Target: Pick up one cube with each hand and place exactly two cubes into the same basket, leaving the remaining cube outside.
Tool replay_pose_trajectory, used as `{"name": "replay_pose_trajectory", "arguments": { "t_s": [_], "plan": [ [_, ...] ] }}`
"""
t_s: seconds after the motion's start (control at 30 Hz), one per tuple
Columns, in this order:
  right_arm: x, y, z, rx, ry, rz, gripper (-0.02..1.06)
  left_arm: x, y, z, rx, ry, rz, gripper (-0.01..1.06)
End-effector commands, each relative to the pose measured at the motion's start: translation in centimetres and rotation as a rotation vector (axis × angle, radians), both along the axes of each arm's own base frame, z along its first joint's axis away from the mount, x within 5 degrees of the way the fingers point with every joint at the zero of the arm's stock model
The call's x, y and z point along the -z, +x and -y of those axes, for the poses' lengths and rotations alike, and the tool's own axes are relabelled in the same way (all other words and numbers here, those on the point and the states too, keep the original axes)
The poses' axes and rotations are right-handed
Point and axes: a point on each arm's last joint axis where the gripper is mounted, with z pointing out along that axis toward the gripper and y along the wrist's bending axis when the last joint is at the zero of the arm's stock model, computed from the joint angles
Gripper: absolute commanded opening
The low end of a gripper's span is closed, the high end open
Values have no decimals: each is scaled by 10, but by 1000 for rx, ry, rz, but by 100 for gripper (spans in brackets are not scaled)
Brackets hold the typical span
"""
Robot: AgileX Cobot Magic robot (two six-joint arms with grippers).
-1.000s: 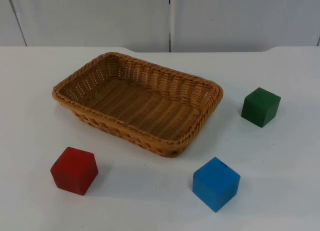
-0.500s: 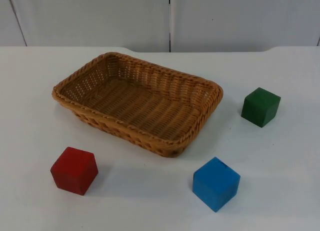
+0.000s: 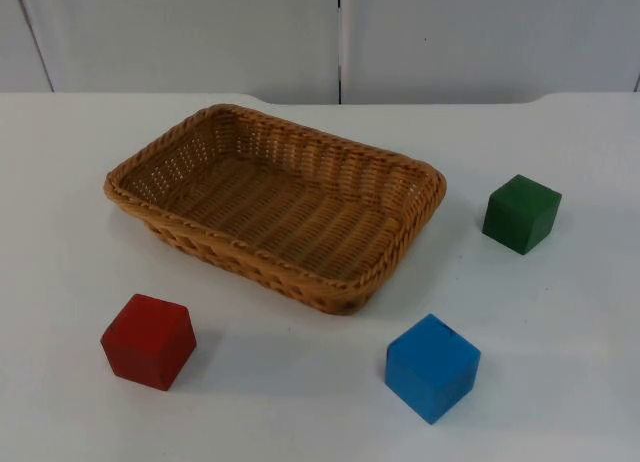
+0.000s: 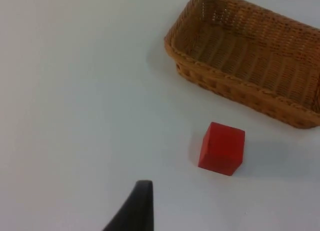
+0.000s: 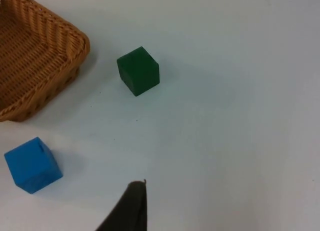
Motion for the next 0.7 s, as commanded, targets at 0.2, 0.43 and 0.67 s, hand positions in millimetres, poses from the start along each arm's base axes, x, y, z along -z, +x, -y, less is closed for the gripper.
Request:
{"name": "replay_pose_trajectory", "arguments": {
  "t_s": [0.2, 0.43, 0.67],
  "plan": [
    [0, 23, -2, 6, -3, 17, 105, -30, 9, 1, 19, 5, 54, 105],
    [4, 35, -3, 8, -4, 3, 105, -37, 21, 2, 48, 11, 28, 105],
    [10, 47, -4, 6, -12, -41, 105, -35, 33, 2, 55, 19, -3, 105]
  ]
}}
